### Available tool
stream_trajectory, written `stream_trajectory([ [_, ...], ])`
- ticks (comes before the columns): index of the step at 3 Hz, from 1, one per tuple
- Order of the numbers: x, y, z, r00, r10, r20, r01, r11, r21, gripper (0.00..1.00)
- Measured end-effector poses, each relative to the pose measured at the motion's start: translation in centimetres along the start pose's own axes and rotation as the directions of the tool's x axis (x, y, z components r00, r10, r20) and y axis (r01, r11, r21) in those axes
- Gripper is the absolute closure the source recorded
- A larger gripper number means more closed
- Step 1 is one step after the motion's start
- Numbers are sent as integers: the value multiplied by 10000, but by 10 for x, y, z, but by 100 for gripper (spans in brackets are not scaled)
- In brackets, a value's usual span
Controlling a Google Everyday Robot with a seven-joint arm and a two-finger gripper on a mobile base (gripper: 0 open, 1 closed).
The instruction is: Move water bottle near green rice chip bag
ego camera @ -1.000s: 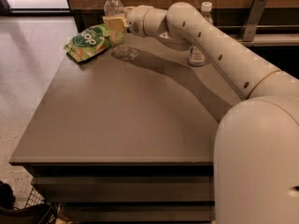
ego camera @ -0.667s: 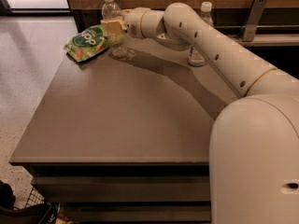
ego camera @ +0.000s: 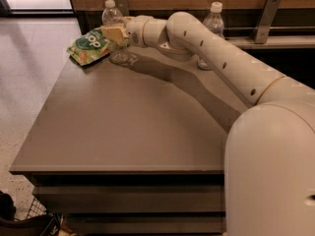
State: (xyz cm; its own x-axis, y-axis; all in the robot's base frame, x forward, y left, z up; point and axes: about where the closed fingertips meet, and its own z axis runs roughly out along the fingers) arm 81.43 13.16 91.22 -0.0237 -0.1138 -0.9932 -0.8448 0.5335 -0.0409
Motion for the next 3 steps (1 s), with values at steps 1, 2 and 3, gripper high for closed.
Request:
stream_trajectory([
  [1, -1, 2, 1, 10000, 81, 19, -81, 10000, -10, 100],
  [2, -2, 2, 1, 10000, 83, 19, -83, 10000, -10, 100],
  [3, -3, 2, 1, 10000, 83, 19, -83, 10000, -11, 88],
])
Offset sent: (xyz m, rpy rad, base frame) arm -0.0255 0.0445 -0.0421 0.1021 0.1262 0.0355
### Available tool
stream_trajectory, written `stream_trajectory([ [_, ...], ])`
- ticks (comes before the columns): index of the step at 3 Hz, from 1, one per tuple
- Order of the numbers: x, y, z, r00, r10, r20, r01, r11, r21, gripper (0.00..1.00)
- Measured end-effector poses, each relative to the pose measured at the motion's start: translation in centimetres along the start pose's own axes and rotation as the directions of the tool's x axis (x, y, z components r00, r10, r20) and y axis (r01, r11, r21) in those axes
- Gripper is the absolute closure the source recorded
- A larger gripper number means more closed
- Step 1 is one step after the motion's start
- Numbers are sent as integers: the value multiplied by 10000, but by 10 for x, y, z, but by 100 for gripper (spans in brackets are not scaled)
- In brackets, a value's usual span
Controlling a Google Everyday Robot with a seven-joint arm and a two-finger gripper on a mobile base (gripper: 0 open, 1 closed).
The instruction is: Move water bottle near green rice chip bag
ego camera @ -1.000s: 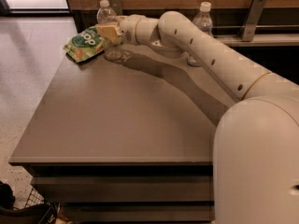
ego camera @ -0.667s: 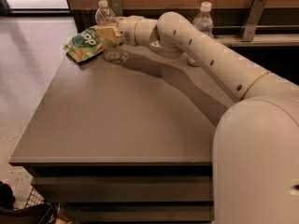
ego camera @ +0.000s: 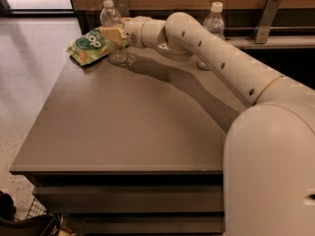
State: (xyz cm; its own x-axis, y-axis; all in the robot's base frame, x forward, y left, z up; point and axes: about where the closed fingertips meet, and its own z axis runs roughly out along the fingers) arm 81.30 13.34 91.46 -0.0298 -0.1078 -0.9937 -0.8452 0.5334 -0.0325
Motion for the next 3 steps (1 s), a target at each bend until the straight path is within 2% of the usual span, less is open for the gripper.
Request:
stream_trajectory([
  [2, 0, 0, 0, 10000, 0, 0, 0, 10000, -3, 41],
  [3, 0, 2, 2, 10000, 6, 0, -6, 10000, -43, 10],
])
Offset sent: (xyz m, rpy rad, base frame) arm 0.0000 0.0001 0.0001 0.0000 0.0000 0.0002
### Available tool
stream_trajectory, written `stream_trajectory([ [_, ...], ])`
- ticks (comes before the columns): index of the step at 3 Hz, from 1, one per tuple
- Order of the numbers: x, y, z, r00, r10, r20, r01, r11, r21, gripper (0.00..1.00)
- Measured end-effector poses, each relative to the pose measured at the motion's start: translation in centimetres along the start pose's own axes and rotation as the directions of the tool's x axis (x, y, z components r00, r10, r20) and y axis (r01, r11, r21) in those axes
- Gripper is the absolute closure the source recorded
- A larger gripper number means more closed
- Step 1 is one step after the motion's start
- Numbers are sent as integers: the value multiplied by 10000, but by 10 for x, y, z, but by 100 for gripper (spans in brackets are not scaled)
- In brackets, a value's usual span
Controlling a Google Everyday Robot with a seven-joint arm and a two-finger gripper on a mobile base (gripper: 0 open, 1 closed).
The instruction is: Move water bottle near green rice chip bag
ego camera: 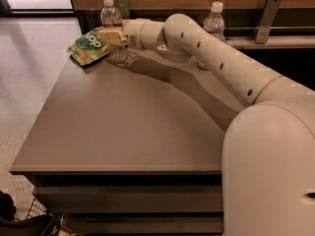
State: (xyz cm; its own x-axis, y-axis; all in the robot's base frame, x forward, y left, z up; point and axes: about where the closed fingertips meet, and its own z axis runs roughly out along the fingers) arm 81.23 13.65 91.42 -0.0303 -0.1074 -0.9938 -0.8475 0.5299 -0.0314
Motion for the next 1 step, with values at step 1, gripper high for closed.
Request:
stream_trajectory([
  [1, 0, 2, 2, 10000, 5, 0, -5, 10000, -32, 0],
])
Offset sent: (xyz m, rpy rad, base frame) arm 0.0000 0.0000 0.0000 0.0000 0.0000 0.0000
